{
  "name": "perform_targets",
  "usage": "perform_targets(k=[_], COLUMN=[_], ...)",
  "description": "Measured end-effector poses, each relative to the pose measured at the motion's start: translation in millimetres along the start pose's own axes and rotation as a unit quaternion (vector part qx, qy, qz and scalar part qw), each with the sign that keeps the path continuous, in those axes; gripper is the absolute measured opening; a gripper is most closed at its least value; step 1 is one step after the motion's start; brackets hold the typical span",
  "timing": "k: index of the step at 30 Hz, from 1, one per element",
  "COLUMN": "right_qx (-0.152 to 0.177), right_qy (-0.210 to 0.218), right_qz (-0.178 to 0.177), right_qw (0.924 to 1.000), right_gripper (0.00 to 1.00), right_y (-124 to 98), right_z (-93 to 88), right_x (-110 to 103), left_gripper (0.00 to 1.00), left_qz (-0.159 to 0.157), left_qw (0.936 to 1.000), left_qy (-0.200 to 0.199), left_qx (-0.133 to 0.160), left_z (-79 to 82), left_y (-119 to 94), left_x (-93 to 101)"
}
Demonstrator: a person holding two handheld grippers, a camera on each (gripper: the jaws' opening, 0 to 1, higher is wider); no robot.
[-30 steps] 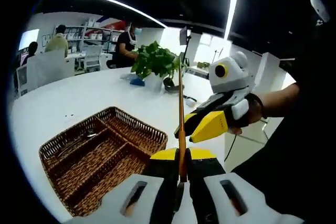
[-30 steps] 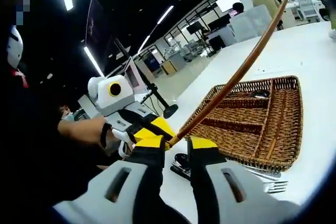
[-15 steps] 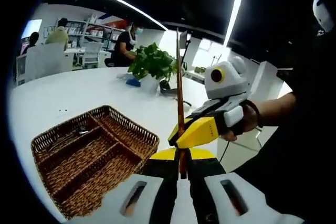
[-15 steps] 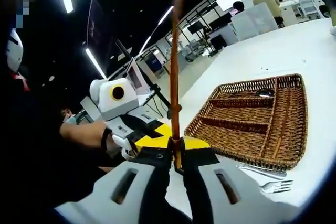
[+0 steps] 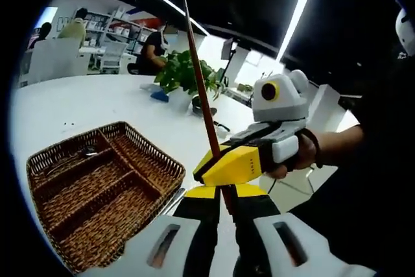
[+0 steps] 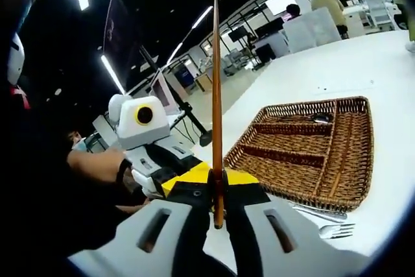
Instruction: Arrange the knives, forks, and spoons in their matching storage slots by inserting each utensil handle-first until every utensil is classified and aligned in the correct compartment
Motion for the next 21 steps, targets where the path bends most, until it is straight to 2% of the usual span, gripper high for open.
perform_targets(k=[3,6,7,12,16,18,19,21], right_qx=[-0.016,-0.022,-0.022,-0.021,-0.032,-0.035,-0.041,-0.058], right_qy=[-0.011,-0.013,-0.011,-0.003,-0.007,-0.006,-0.012,-0.026], right_qz=[-0.006,-0.01,-0.01,-0.008,-0.005,0.0,0.009,0.022], right_qw=[0.9998,0.9996,0.9996,0.9997,0.9995,0.9994,0.9991,0.9977], right_gripper=[0.05,0.05,0.05,0.05,0.05,0.05,0.05,0.05], right_y=[0,-2,-3,-4,-5,-6,-6,-3], right_z=[-2.2,-3.8,-3.9,-4.4,-6.1,-7.5,-8.7,-12.3], right_x=[1,2,3,5,6,6,5,-1], left_gripper=[0.09,0.19,0.2,0.21,0.22,0.25,0.27,0.26], left_qz=[0.011,0.021,0.024,0.023,0.022,0.015,0.006,0.006], left_qw=[0.9997,0.9997,0.9997,0.9997,0.9996,0.9993,0.9987,0.9984], left_qy=[0.018,-0.004,-0.001,0.008,0.007,-0.01,-0.016,-0.014], left_qx=[-0.014,0.007,0.0,0.005,0.018,0.033,0.047,0.055], left_z=[-2.3,1.6,1.2,7.0,13.3,17.5,20.8,24.4], left_y=[-3,-11,-13,-15,-16,-15,-15,-16], left_x=[-3.0,-9.4,-9.5,-6.3,-6.5,-3.9,-1.6,0.0])
Point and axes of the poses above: the point that each gripper's makers call its tool centre point, and the gripper's own axes: y roughly forward along the fingers, x roughly to its right, z roughly out of its top, the point moved 10 cm from there along -y, roughly backward along the fingers, and after that the axes turned 4 degrees about -x, right-handed, at the moved point
